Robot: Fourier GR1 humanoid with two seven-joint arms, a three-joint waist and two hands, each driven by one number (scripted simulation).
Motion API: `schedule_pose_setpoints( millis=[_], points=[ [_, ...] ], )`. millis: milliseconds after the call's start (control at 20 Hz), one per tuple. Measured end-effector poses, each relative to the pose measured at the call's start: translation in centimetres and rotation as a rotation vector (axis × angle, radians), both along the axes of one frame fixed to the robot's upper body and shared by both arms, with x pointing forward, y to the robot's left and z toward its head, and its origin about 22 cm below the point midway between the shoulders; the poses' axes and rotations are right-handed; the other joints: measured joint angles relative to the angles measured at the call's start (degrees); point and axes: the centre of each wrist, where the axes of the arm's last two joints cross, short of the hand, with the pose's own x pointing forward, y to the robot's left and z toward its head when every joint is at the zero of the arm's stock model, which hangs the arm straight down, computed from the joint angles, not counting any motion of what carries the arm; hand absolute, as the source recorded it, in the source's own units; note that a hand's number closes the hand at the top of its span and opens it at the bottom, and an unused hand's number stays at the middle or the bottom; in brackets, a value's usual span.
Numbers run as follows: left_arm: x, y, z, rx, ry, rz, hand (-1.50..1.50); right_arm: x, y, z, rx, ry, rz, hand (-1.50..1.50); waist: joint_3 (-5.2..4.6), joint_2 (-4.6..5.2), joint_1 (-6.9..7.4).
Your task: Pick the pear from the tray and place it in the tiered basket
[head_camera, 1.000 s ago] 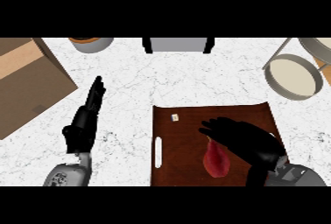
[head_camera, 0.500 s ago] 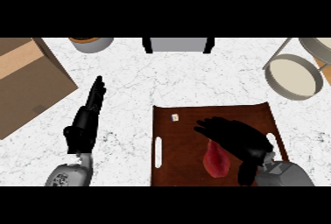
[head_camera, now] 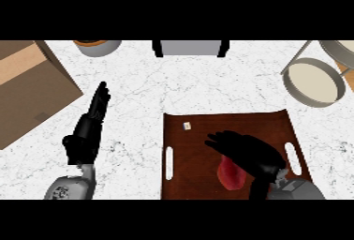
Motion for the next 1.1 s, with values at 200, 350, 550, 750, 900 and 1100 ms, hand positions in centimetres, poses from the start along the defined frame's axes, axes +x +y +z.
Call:
schedule_pose_setpoints(
  millis=[200,350,550,750,900,1100],
  points=[
    [0.6,-0.7,-0.5,-0.003,-0.003,-0.002,0.0,-0.1,-0.1,-1.2,0.041,-0.012,-0.026,1.5,0.01,0.02,-0.07],
    [0.4,-0.5,-0.1,0.0,-0.004,0.0,0.0,0.5,0.3,-1.9,0.052,-0.083,-0.023,1.5,-0.02,-0.02,0.07],
    [0.7,-0.5,0.5,-0.001,-0.004,0.002,0.0,0.5,0.9,-2.6,0.065,-0.198,0.008,1.5,-0.12,-0.18,0.06],
    [0.3,-0.3,0.4,-0.006,-0.003,-0.008,0.0,0.7,0.9,-3.4,0.08,-0.266,0.0,1.5,-0.2,-0.31,0.07],
    [0.4,-0.1,0.5,-0.001,-0.005,-0.003,0.0,1.4,0.0,-3.4,-0.005,-0.265,-0.156,1.5,-0.15,-0.25,-0.04],
    [0.3,0.2,0.4,0.001,-0.004,0.006,0.0,3.0,-4.1,-3.3,-0.237,-0.236,-0.492,1.5,-0.22,-0.02,-0.47]
  ],
)
